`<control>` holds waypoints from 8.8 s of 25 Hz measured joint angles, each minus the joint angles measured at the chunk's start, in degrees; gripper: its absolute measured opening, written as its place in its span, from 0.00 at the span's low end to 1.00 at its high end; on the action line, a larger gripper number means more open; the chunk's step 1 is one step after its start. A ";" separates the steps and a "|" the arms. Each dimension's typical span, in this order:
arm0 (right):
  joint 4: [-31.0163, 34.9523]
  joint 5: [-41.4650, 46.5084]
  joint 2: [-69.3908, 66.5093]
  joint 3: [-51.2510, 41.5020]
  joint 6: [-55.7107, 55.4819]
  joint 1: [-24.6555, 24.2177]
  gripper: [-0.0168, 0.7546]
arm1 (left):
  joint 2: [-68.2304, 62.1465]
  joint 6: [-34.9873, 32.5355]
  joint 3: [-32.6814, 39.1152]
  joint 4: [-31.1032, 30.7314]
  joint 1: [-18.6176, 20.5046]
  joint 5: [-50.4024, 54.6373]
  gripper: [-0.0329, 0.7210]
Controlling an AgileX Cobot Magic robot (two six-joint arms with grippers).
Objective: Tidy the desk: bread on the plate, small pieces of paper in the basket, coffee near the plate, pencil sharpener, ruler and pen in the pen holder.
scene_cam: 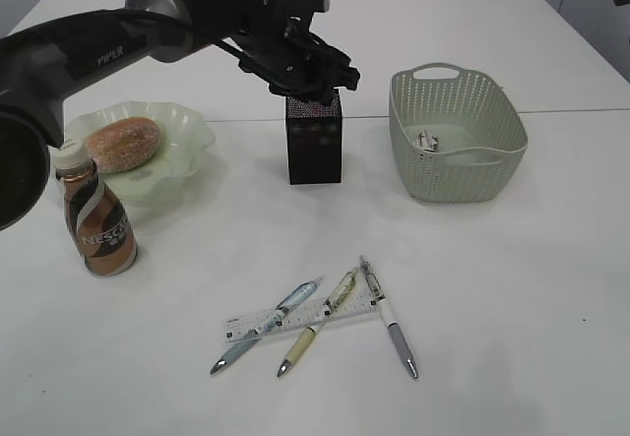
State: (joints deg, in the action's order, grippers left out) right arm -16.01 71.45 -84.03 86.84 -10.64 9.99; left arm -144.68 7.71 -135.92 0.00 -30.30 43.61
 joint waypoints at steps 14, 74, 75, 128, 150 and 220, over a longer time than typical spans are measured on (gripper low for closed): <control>0.00 0.00 0.00 0.00 0.00 0.00 0.54 | 4.22 -1.98 -3.24 -0.93 0.00 11.11 0.38; 2.90 0.10 3.10 0.00 0.82 0.00 0.54 | 17.33 -32.87 31.67 7.56 -11.33 25.68 0.68; 2.90 0.10 3.10 0.00 0.82 0.00 0.54 | 16.88 -32.86 31.67 7.56 -11.37 25.60 0.68; 2.92 0.18 3.19 0.00 1.07 0.00 0.55 | 9.76 -34.56 31.77 0.00 -15.41 18.10 0.70; 2.92 0.18 3.19 0.00 1.07 0.00 0.55 | 9.39 -34.56 31.77 0.00 -15.41 18.10 0.69; 2.92 0.18 3.19 0.00 1.07 0.00 0.55 | 10.84 -30.67 31.66 0.56 -15.41 20.12 0.42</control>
State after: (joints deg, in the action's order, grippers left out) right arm -13.09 71.63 -80.84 86.84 -9.57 9.99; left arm -133.84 -22.97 -104.26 0.56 -45.71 63.73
